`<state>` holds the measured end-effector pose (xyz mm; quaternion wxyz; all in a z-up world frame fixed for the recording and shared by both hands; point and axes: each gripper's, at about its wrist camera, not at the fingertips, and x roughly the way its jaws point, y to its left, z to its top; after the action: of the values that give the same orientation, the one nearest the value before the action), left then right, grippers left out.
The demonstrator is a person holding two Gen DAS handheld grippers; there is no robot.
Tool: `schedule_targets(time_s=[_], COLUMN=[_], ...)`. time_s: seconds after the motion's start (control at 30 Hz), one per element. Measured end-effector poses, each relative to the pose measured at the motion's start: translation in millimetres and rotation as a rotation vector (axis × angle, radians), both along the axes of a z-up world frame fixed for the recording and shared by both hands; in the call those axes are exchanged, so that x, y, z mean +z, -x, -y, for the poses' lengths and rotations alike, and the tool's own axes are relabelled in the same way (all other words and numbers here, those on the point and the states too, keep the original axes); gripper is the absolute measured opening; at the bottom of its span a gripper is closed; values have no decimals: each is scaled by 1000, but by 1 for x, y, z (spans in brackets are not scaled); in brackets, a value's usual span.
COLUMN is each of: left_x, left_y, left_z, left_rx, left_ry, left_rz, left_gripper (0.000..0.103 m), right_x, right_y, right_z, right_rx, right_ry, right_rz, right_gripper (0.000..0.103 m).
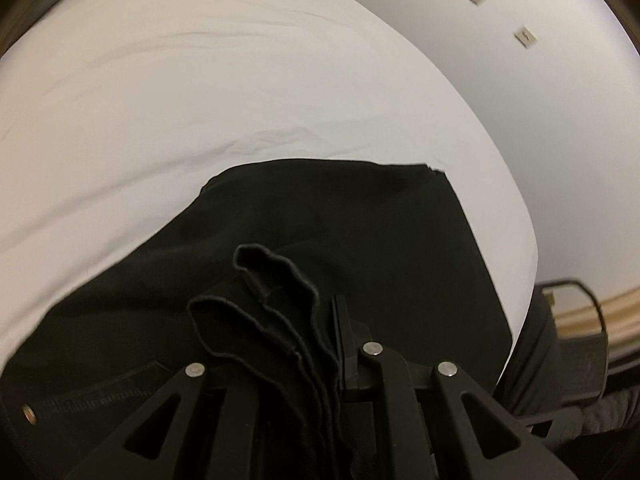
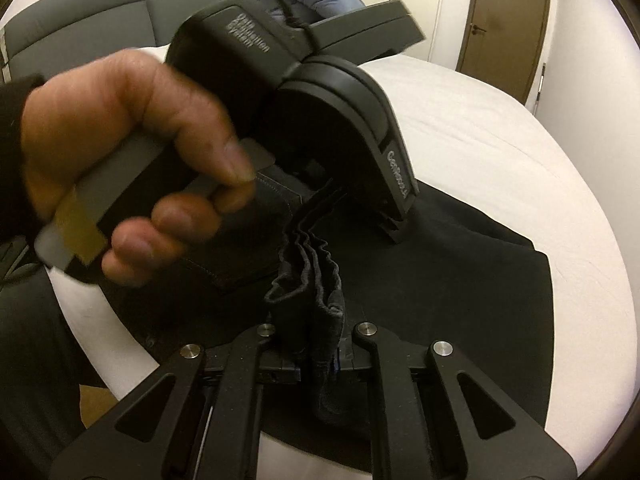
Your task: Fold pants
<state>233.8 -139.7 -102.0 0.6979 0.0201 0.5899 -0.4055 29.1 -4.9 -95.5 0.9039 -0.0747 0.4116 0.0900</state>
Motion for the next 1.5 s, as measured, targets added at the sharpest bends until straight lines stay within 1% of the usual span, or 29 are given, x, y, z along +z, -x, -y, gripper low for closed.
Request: schedule_targets(time_s=[0.1,0.17,0.2,0.23,0.3,0.37,0.4,0.43,0.47,0.5,0.53,0.57,0.63,0.67,0.7,0.73,0.8,0.83,0.9,1.03,1.1,1.17,1.27,1.3,1.33,1.37,1.4,1.47,1.5], left_x=[-4,-12,-14,-16,-21,-18,-12,-5,-2,7,11,16,30,39,45,49,53,52,41,2,-7,-8,-13,-16,-17,-17,-18,-20,-21], left_y=[-1,-7,-7,-8,-9,-8,-7,-6,-7,-7,-7,-6,-2,7,18,27,46,54,74,99,115,124,131,133,136,138,139,140,139], left_z=[-4,-7,-8,-9,-9,-17,-24,-33,-40,-52,-59,-66,-82,-88,-86,-82,-75,-70,-49,-16,-17,-21,-36,-40,-41,-40,-38,-34,-33], left_rx=[-28,-33,-33,-31,-20,2,18,36,52,93,121,148,205,228,234,233,227,220,203,181,202,222,288,299,299,294,286,291,297], left_ry=[-19,-31,-39,-43,-23,-29,-42,-56,-68,-107,-128,-139,-134,-115,-100,-86,-52,-37,-16,-64,-93,-108,-95,-86,-86,-94,-106,-112,-103], left_rz=[-7,-8,-6,-4,-16,11,46,88,114,169,197,216,254,283,301,315,331,326,308,218,257,258,211,201,206,211,223,226,221], left_gripper=[16,18,24,26,28,38,55,69,74,79,79,79,79,79,79,79,79,79,79,78,78,78,79,79,79,79,79,80,80], right_x=[3,1,-2,-7,-19,-39,-38,-35,-31,-29,-27,-22,-12,-4,0,7,11,12,12,-6,-17,-31,-57,-66,-78,-94,-103,-109,-106], right_y=[0,-1,-2,-4,-8,-8,-6,-5,-3,-1,2,8,20,27,31,32,29,26,16,-11,-28,-48,-79,-89,-98,-104,-103,-93,-85], right_z=[-1,-3,-4,-5,-8,-14,-15,-14,-11,-8,-6,-4,1,9,19,38,73,100,140,224,259,280,291,293,299,299,302,311,306], right_rx=[5,9,11,13,18,25,30,37,55,70,81,98,133,129,108,64,-6,-60,-126,-203,-204,-205,-178,-186,-196,-200,-213,-220,-207], right_ry=[10,14,18,23,40,65,65,47,-8,-57,-101,-152,-216,-261,-305,-378,-474,-524,-610,-795,-879,-938,-1009,-999,-986,-997,-1015,-1068,-1078], right_rz=[-9,-16,-23,-40,-86,-137,-121,-118,-124,-137,-153,-159,-154,-145,-143,-148,-155,-157,-160,-215,-234,-262,-325,-339,-360,-391,-391,-375,-371], right_gripper=[10,10,10,10,11,12,14,18,29,49,58,61,61,61,61,61,61,61,59,56,55,55,55,55,53,47,39,39,39])
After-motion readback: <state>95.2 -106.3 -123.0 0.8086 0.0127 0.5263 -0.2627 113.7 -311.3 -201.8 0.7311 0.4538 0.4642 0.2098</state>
